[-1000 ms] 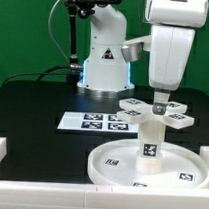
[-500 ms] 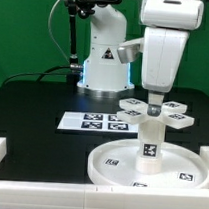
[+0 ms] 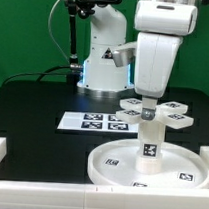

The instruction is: Assemble round table

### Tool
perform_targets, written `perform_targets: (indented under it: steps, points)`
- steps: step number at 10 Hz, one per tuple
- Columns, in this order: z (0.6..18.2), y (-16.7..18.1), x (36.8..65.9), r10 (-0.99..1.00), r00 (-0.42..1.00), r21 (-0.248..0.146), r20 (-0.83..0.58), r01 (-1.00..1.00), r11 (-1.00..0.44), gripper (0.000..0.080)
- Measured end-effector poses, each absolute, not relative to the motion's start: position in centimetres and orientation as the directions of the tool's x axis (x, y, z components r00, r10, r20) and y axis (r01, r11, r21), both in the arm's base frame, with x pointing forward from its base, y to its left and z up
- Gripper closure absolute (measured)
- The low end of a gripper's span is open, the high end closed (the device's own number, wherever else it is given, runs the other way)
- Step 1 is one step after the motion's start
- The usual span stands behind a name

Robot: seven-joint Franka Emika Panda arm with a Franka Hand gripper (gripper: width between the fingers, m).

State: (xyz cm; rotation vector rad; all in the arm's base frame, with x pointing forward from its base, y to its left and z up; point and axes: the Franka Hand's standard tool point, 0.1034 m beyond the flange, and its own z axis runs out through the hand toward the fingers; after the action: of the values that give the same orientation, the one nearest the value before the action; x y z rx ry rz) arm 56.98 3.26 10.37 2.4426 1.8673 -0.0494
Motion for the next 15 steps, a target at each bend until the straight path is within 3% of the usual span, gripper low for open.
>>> perform_targets:
  steps: [5, 7, 12, 15]
  points:
    - [9.76, 3.08, 56.84, 0.962, 0.266, 0.027, -0.069, 0.964, -0.265, 0.0150]
    - [9.68, 2.99, 56.47, 0.961, 0.267, 0.011, -0.075, 0.964, -0.267, 0.0353]
    - [9.68, 2.98, 56.46, 0.948, 0.309, 0.013, -0.075, 0.951, -0.308, 0.0353]
    - [9.64, 2.92, 56.34, 0.807, 0.587, 0.022, -0.060, 0.810, -0.587, 0.0353]
